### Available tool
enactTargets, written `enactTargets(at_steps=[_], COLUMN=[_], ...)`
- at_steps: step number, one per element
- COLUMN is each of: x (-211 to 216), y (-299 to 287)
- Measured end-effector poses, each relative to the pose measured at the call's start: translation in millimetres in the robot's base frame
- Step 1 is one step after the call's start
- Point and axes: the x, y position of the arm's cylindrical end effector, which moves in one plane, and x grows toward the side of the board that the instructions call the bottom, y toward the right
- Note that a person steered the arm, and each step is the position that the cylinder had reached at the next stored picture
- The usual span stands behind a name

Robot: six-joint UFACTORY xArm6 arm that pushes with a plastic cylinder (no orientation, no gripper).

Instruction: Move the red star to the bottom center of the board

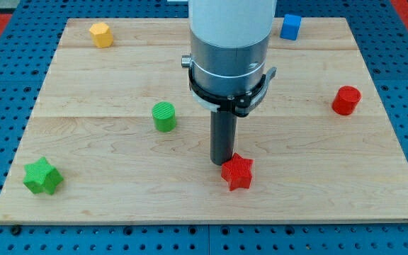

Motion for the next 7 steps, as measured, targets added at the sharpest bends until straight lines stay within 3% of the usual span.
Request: enactTargets(at_steps=[5,6,7], x=[-22,-22,14], y=[-2,49,60])
